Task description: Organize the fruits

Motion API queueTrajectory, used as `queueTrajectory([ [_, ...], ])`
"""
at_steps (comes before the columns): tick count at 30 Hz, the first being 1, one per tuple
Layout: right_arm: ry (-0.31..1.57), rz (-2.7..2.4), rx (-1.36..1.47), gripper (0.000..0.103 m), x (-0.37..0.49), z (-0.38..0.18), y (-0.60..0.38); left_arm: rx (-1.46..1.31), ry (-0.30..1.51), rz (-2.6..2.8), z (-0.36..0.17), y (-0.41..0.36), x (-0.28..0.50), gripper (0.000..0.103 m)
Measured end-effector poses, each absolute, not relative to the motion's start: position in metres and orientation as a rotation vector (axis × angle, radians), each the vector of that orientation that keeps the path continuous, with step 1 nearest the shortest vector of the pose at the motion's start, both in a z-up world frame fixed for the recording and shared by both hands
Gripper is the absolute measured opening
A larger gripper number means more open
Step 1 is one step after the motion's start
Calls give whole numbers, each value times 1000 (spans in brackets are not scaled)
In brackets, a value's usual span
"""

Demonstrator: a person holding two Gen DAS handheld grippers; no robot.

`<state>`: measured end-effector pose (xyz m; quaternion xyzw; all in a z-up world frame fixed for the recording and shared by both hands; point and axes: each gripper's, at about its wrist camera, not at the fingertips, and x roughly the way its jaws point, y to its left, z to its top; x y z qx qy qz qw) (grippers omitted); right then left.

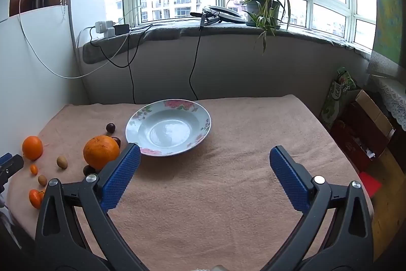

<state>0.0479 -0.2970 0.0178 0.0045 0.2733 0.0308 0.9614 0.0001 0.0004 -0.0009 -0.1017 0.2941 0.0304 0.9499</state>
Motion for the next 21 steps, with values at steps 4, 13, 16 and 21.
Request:
queueTrajectory([
  [4,555,63,12,103,47,19,-299,-207,601,61,-1,0,0,81],
  [13,555,64,9,103,46,19,-298,-210,601,58,0,0,0,81],
  [16,555,63,9,103,46,19,-298,-210,601,58,-1,0,0,81],
  [21,554,65,8,103,46,18,-298,-211,600,58,-1,0,0,81],
])
